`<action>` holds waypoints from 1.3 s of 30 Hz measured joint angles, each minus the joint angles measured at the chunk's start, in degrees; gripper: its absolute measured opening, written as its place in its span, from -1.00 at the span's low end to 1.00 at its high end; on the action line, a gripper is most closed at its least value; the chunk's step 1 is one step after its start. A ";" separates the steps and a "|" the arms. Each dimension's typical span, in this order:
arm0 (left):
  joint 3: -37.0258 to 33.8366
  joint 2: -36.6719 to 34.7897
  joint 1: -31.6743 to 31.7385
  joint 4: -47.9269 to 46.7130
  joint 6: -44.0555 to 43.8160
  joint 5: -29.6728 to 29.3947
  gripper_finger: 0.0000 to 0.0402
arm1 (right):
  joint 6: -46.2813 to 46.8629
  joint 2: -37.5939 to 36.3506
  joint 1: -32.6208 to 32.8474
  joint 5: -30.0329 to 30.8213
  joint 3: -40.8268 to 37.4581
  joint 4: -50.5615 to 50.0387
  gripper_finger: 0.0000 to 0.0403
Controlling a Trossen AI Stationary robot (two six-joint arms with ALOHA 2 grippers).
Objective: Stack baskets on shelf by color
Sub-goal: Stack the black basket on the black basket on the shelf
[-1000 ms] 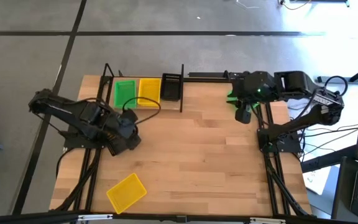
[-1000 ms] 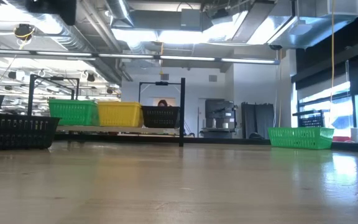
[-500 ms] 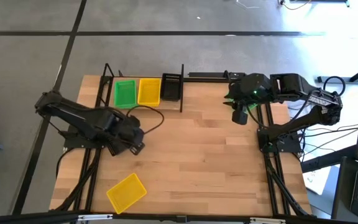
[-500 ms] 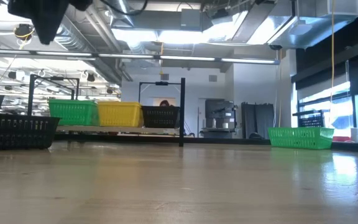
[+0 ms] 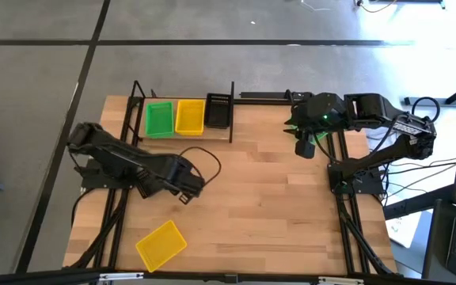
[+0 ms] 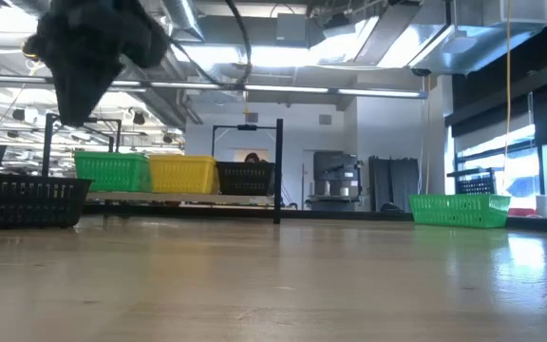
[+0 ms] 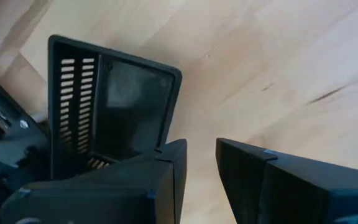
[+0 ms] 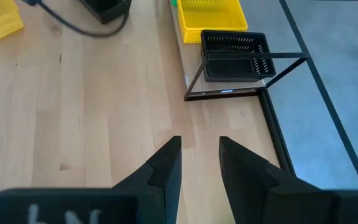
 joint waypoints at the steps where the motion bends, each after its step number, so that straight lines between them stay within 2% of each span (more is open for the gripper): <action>1: 0.00 1.04 0.28 -0.02 0.86 0.00 -0.61 | 0.02 0.00 0.00 0.00 0.00 0.02 -0.47; 8: 0.00 6.14 1.76 -0.44 5.13 -0.62 -0.63 | 0.33 0.00 0.00 0.00 0.00 0.18 -0.47; 12: 0.00 7.46 2.54 -4.05 5.12 -0.89 -0.63 | 0.35 0.00 0.00 0.00 0.00 0.18 -0.47; 16: -0.10 7.88 3.20 -7.78 5.16 -0.80 -0.63 | 0.47 0.00 0.00 0.00 0.00 0.18 -0.47; 22: -2.39 7.88 3.91 -7.04 5.18 2.60 -0.63 | 0.57 0.00 0.00 0.00 0.00 0.18 -0.47; 39: -2.93 7.88 3.89 -5.98 5.14 2.65 -0.63 | 0.31 0.00 0.00 0.00 0.00 1.93 -0.47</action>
